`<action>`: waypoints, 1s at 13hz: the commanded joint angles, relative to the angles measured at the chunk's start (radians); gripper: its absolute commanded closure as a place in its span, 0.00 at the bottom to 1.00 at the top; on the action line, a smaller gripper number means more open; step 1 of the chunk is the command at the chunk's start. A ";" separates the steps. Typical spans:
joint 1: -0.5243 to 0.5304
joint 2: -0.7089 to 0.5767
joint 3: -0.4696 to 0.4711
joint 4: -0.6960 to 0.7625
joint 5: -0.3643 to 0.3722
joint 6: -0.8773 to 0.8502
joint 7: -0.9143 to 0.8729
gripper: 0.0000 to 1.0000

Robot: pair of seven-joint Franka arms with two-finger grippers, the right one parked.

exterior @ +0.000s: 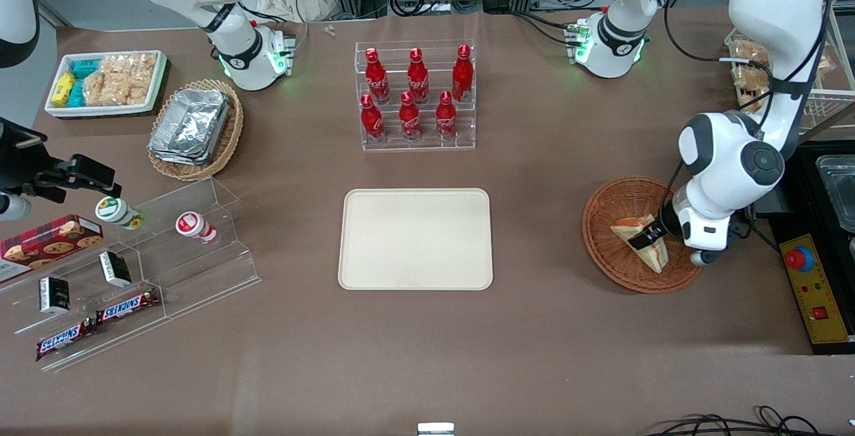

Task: Place sandwich from basket to tray
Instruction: 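Close the left gripper on the wrapped sandwich and lift it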

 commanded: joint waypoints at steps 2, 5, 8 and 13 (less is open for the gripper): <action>0.010 -0.002 -0.009 -0.036 0.000 0.053 -0.022 0.28; 0.007 0.003 -0.009 -0.034 0.000 0.053 -0.021 0.66; 0.007 0.000 -0.009 -0.028 0.000 0.050 -0.010 0.84; 0.000 -0.067 -0.020 0.080 0.032 -0.190 0.008 0.83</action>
